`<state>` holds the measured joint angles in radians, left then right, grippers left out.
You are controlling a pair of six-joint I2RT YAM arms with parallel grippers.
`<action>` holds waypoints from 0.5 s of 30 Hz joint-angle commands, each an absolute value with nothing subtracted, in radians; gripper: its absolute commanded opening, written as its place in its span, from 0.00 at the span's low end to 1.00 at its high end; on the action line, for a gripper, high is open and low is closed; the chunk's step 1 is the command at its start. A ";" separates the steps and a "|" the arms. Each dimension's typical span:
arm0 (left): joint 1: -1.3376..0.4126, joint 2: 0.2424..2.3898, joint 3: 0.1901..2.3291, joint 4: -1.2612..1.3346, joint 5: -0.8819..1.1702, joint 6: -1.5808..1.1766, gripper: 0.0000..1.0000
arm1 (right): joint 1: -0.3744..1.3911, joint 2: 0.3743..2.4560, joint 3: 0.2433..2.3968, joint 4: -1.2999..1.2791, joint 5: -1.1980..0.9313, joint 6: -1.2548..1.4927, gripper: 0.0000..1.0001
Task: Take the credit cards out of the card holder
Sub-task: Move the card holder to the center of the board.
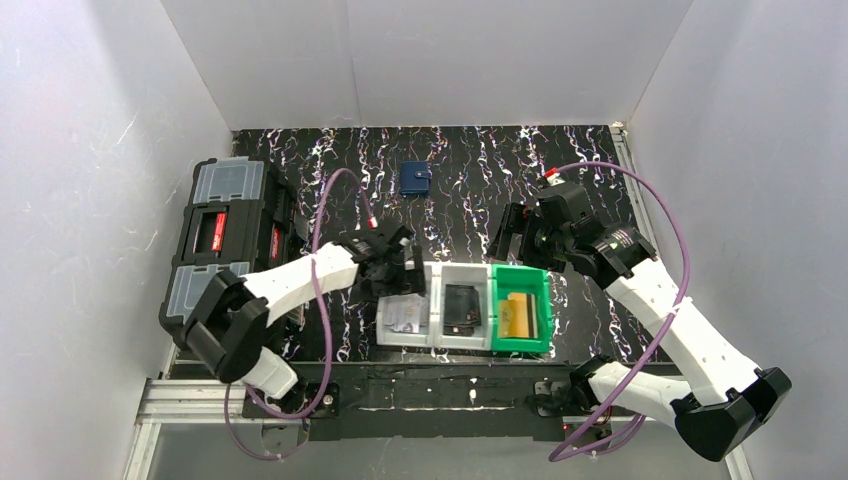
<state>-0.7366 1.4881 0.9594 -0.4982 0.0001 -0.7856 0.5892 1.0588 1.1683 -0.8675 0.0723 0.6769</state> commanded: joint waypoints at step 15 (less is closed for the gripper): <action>-0.918 1.872 1.406 -0.339 0.107 -0.995 1.00 | 0.511 1.024 1.235 -0.983 0.112 0.681 1.00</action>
<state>-0.9289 1.9294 1.3800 -0.3198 0.1123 -0.9925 0.5247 1.0455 1.1891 -0.9736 0.1048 0.6800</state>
